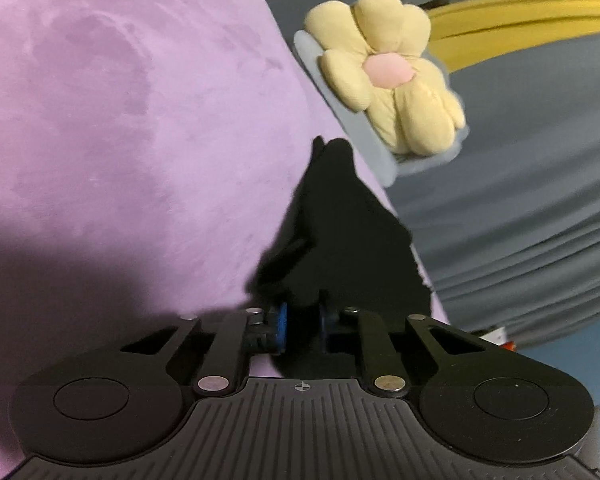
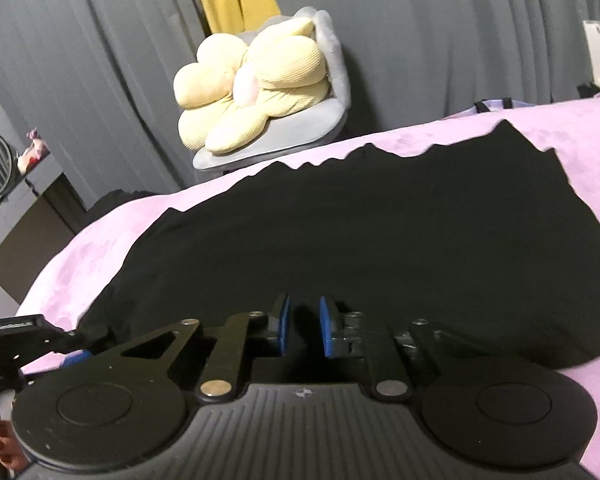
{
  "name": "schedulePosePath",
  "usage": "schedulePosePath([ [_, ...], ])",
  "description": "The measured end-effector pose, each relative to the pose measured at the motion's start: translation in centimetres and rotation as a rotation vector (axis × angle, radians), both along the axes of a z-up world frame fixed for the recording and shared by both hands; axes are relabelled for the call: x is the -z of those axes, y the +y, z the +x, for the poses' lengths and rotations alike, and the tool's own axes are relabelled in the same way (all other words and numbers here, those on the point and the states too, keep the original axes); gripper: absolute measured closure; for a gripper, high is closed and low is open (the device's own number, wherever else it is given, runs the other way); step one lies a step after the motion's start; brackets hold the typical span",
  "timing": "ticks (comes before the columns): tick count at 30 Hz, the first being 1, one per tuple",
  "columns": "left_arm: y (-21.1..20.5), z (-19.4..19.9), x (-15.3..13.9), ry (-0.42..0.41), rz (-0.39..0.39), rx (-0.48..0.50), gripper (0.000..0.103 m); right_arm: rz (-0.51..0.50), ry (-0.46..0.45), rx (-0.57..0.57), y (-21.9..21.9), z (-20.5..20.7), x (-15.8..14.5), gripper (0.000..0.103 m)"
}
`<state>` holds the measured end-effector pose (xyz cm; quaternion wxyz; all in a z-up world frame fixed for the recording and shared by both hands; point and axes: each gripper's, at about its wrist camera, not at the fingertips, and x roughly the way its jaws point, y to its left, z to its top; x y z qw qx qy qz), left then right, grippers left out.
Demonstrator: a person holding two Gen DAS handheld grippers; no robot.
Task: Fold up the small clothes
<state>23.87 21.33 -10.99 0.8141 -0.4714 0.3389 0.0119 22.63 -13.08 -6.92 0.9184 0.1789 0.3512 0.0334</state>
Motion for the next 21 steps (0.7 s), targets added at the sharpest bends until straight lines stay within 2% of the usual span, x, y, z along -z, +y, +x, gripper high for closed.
schedulePosePath([
  [4,0.1,0.9,0.4,-0.041,-0.046,-0.036,0.086,-0.022,0.019,-0.010,1.3,1.3,1.0,0.089],
  [6,-0.1,1.3,0.4,-0.029,-0.023,-0.055,0.070,-0.049,0.031,-0.019,1.8,1.8,1.6,0.089],
  [7,-0.3,1.5,0.5,-0.020,-0.014,-0.063,0.068,-0.058,0.036,-0.023,1.9,1.9,1.7,0.089],
  [10,-0.1,1.3,1.0,-0.022,-0.046,-0.065,0.071,-0.036,0.016,-0.018,1.5,1.6,0.8,0.089],
  [13,0.5,0.7,1.1,-0.037,-0.077,-0.074,0.083,-0.028,-0.028,-0.003,1.0,1.2,0.6,0.088],
  [14,0.5,0.7,1.1,-0.038,-0.076,-0.077,0.087,-0.026,0.012,-0.019,1.1,1.7,1.1,0.088],
  [15,0.6,0.5,1.0,-0.042,-0.073,-0.079,0.089,-0.030,0.070,-0.046,1.3,2.3,1.9,0.088],
  [17,0.4,0.3,0.4,-0.064,-0.046,-0.074,0.090,-0.035,0.053,-0.059,1.2,2.2,1.6,0.088],
  [21,0.2,0.5,-1.1,-0.053,0.029,-0.050,0.090,0.038,0.012,0.001,-1.3,1.2,0.4,0.088],
])
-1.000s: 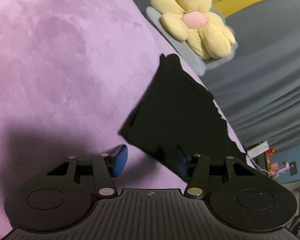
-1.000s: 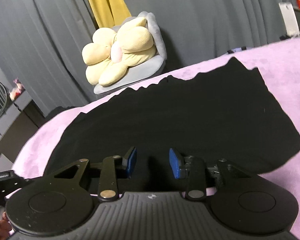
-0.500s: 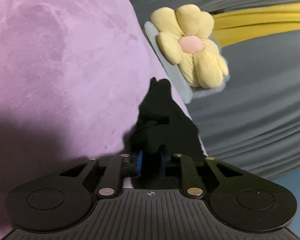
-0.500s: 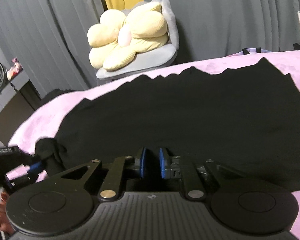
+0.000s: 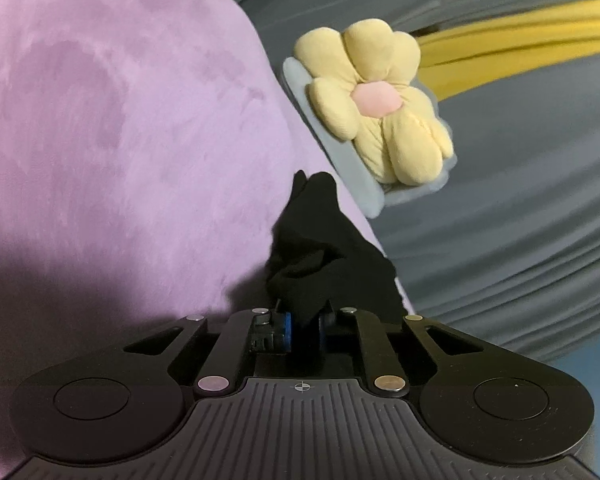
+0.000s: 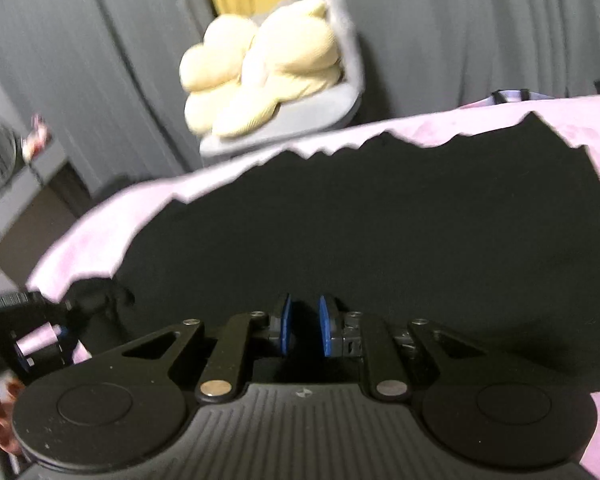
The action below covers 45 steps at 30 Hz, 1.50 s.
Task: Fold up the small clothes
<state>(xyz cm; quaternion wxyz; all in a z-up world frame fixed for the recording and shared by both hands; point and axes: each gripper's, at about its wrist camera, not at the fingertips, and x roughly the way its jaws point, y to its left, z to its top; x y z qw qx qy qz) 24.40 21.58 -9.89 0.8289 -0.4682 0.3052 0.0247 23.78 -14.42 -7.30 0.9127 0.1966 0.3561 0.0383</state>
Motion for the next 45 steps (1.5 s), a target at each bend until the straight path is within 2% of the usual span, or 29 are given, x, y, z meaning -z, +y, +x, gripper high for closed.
schedulePosePath([
  [3,-0.7,0.5,-1.4,0.026,0.083,0.023,0.090,0.027,-0.008,0.064,-2.6,-1.1,-0.3,0.088],
  [6,-3.1,1.2,-3.7,0.030,0.269,0.084,0.091,0.050,-0.013,0.123,-5.0,-2.2,-0.5,0.088],
  [11,-10.7,2.7,-7.0,-0.038,0.536,0.279,0.091,0.098,-0.019,0.196,-7.9,-3.3,-0.7,0.087],
  [13,-14.8,3.4,-7.3,-0.077,0.600,0.373,0.092,0.109,-0.024,0.207,-8.5,-3.5,-0.9,0.087],
  [16,-19.4,4.2,-6.1,-0.095,0.599,0.501,0.091,0.102,-0.030,0.214,-9.0,-3.6,-1.0,0.087],
  [19,-22.0,4.1,-3.5,-0.055,0.576,0.571,0.091,0.091,-0.025,0.205,-9.5,-4.0,-1.1,0.087],
  [22,-22.4,2.5,-1.6,-0.058,0.560,0.618,0.084,0.092,-0.010,0.182,-9.7,-4.1,-1.1,0.087],
  [23,-22.2,2.1,-1.7,-0.067,0.558,0.617,0.080,0.095,-0.006,0.172,-9.6,-4.1,-1.1,0.087],
  [24,-21.5,1.5,-1.9,-0.063,0.535,0.617,0.070,0.101,-0.002,0.161,-9.6,-4.0,-1.0,0.087],
  [25,-20.8,1.0,-2.3,-0.047,0.501,0.610,0.066,0.117,0.000,0.149,-9.5,-3.8,-1.0,0.086],
  [27,-18.6,-0.3,-3.6,-0.075,0.425,0.562,0.057,0.167,-0.002,0.131,-9.4,-3.6,-0.9,0.076],
  [29,-16.6,-1.2,-4.6,-0.106,0.419,0.472,0.053,0.240,-0.005,0.112,-9.0,-3.2,-0.6,0.069],
  [31,-14.7,-1.2,-5.1,-0.100,0.431,0.360,0.053,0.315,0.007,0.093,-8.6,-2.5,-0.2,0.062],
  [33,-13.1,-0.7,-4.4,-0.051,0.418,0.287,0.053,0.370,0.032,0.084,-7.9,-1.5,0.5,0.046],
  [35,-12.4,-0.3,-3.3,-0.020,0.386,0.268,0.052,0.383,0.081,0.085,-7.2,-0.5,1.6,0.044],
  [37,-12.8,-0.2,-2.2,-0.015,0.352,0.296,0.052,0.386,0.103,0.087,-6.6,-0.1,2.3,0.043],
  [38,-13.1,0.0,-1.7,-0.010,0.330,0.317,0.052,0.380,0.094,0.084,-6.4,-0.1,2.3,0.050],
  [39,-13.4,0.2,-1.1,-0.001,0.309,0.338,0.051,0.384,0.078,0.071,-6.2,-0.1,2.1,0.072],
  [41,-14.0,0.8,-0.7,0.006,0.317,0.341,0.049,0.426,0.080,0.054,-6.4,0.0,2.3,0.090],
  [43,-14.2,0.8,-0.9,0.012,0.356,0.348,0.049,0.459,0.078,0.057,-6.8,0.0,2.5,0.093],
  [45,-14.3,0.9,-1.3,0.012,0.361,0.351,0.045,0.569,0.051,0.064,-7.6,-0.5,2.6,0.094],
])
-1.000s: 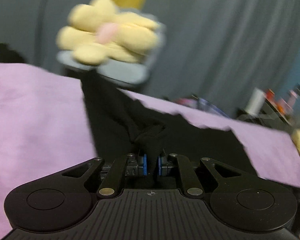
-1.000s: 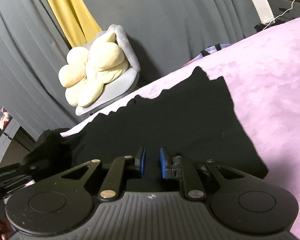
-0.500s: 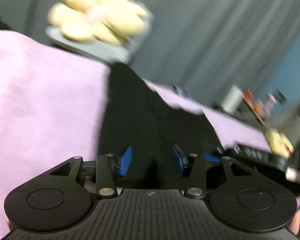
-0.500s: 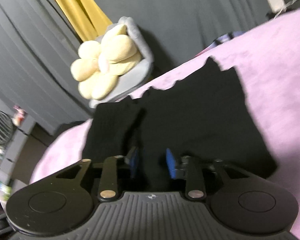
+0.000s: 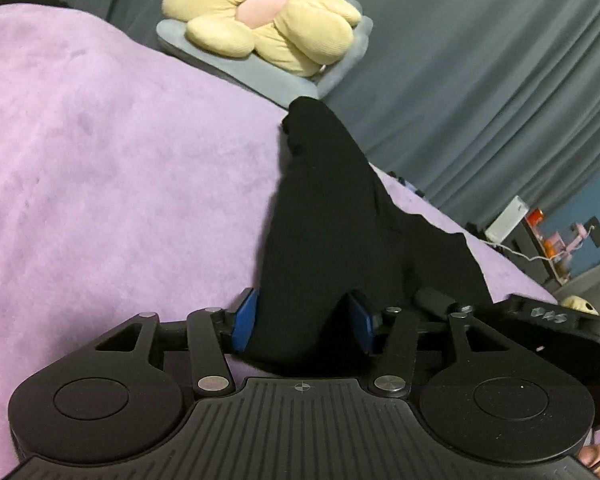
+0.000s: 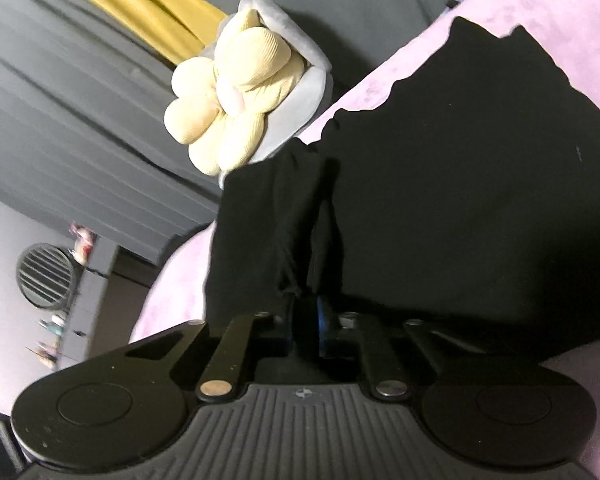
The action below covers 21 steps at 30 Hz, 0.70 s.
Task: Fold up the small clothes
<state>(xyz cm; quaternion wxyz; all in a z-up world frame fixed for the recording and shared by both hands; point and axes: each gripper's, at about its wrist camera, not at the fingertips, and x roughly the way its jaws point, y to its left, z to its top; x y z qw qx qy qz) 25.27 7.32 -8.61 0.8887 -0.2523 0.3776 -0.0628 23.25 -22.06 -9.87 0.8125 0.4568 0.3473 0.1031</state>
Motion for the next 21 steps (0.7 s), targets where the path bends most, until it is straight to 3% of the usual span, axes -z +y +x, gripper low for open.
schedulePosePath([
  [1,0.2,-0.1,-0.1,0.000,0.003,-0.004,0.044,0.041,-0.025,0.005,-0.4,-0.4,-0.1,0.094],
  [2,0.0,0.0,0.0,0.003,0.006,-0.005,0.043,0.008,-0.038,0.010,-0.5,-0.7,-0.4,0.094],
  [4,-0.2,0.1,0.1,0.023,0.022,-0.005,0.042,-0.197,0.017,0.005,0.2,-0.5,-0.8,0.094],
  [6,-0.1,-0.2,0.4,0.044,0.039,-0.007,0.042,-0.318,0.069,-0.030,1.1,0.0,-0.4,0.094],
  [14,0.0,-0.3,0.4,0.046,0.033,-0.003,0.038,-0.227,0.044,-0.035,0.3,0.3,-1.3,0.083],
  [18,0.1,-0.3,0.6,0.043,0.017,0.005,0.037,-0.160,0.054,-0.044,-0.3,0.9,-0.9,0.067],
  [21,0.1,-0.3,0.8,0.037,0.005,0.017,0.037,-0.143,0.070,-0.045,-0.4,2.1,-0.6,0.066],
])
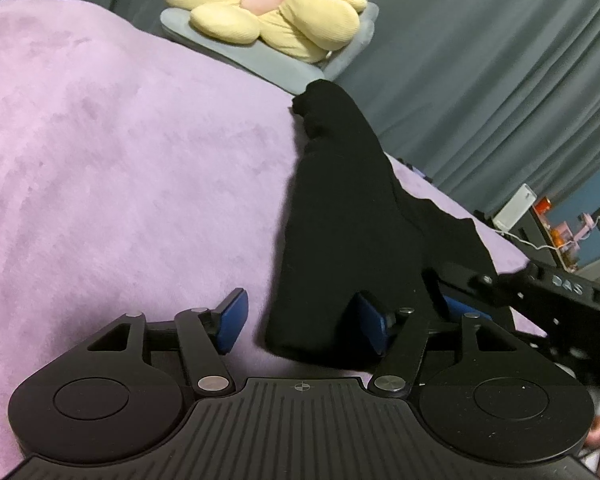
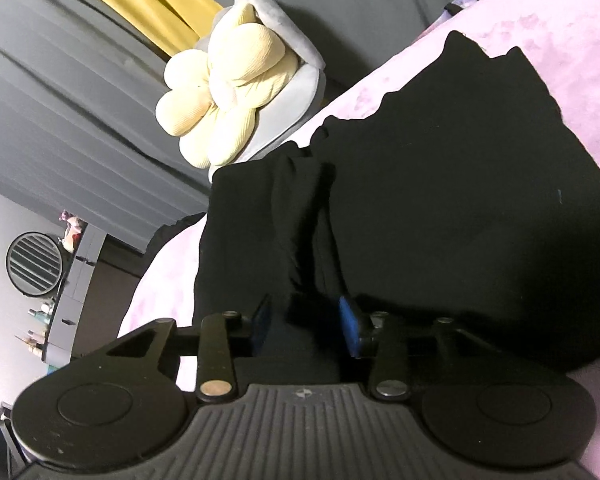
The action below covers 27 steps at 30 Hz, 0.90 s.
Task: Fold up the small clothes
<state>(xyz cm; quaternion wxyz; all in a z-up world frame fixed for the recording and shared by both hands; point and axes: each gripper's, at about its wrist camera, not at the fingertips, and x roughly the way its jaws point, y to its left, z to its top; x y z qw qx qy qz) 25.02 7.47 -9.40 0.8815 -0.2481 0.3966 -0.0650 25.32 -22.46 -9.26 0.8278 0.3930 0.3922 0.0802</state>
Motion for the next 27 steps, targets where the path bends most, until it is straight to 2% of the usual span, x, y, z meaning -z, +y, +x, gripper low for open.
schedulePosePath([
  [1,0.1,-0.1,0.0,-0.009,-0.026,0.014,0.037,0.012,0.008,0.004,-0.2,0.4,0.2,0.066],
  [4,0.8,-0.3,0.3,-0.048,-0.184,0.046,0.034,0.052,0.026,0.014,-0.8,1.3,0.8,0.066],
  [5,1.0,-0.3,0.3,-0.048,-0.195,0.036,0.034,0.063,0.031,0.016,-0.9,1.4,1.0,0.066],
  [8,1.6,-0.3,0.1,-0.012,-0.139,-0.022,0.035,0.095,0.036,0.012,-1.0,1.6,1.3,0.065],
  [12,2.2,-0.5,-0.3,-0.002,-0.075,-0.078,0.034,0.112,0.028,-0.028,0.0,2.6,1.4,0.064],
  [15,2.3,-0.5,0.0,0.007,-0.085,-0.080,0.034,0.100,0.031,-0.068,0.7,3.1,1.6,0.064],
  [20,2.0,-0.5,0.0,0.000,-0.065,-0.063,0.034,0.127,0.037,-0.070,-0.2,2.3,1.8,0.065],
  [23,2.4,-0.6,0.0,0.001,-0.088,-0.067,0.034,0.092,0.029,-0.078,-0.7,0.2,1.5,0.065],
  [26,2.4,-0.4,0.2,0.003,-0.105,-0.078,0.034,0.138,0.039,-0.079,-1.1,-1.3,2.1,0.055],
  [27,2.3,-0.5,0.2,0.001,-0.103,-0.077,0.034,0.164,0.042,-0.078,-1.1,-1.4,2.4,0.055],
])
